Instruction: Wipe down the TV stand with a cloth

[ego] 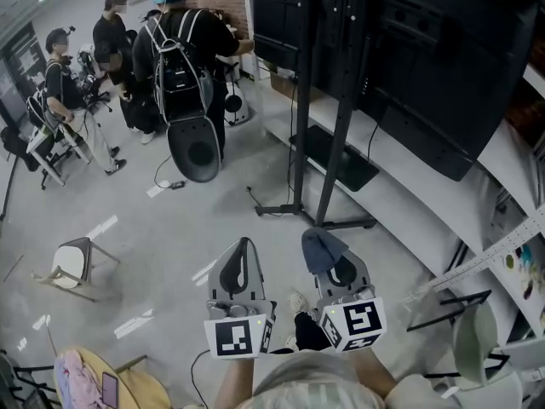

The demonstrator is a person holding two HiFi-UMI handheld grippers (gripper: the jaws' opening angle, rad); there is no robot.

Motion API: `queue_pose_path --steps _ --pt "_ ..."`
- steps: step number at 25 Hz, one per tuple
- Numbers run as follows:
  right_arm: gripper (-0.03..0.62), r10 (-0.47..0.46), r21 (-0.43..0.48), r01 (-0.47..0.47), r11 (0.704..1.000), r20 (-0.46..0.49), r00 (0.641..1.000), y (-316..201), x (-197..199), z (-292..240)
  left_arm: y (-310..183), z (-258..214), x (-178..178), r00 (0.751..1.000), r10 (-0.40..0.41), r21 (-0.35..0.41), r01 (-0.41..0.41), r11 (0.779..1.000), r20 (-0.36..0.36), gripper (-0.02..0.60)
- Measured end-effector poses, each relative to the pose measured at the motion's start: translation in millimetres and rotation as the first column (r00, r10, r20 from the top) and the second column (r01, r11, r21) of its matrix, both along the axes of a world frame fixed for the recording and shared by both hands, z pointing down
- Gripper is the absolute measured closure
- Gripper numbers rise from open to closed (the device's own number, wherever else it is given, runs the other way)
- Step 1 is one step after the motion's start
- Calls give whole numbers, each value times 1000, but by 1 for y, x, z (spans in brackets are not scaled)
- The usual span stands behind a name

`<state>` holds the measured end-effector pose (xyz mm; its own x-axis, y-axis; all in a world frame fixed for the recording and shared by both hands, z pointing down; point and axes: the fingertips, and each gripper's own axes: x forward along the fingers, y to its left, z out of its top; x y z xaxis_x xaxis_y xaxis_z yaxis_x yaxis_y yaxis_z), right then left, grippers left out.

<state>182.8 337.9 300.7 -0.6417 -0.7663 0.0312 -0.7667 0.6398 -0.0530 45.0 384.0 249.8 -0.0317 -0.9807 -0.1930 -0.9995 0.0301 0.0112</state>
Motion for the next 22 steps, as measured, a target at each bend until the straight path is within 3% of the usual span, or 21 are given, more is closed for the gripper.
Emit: queue_pose_path --steps 12,22 --pt "531 -8 11 8 1000 5 1000 -111 -39 11 -108 11 -33 1000 27 0 -27 1000 0 566" --pt "531 -26 42 26 999 2 1000 -273 -114 -7 -253 -11 -114 1000 -23 29 23 999 6 566"
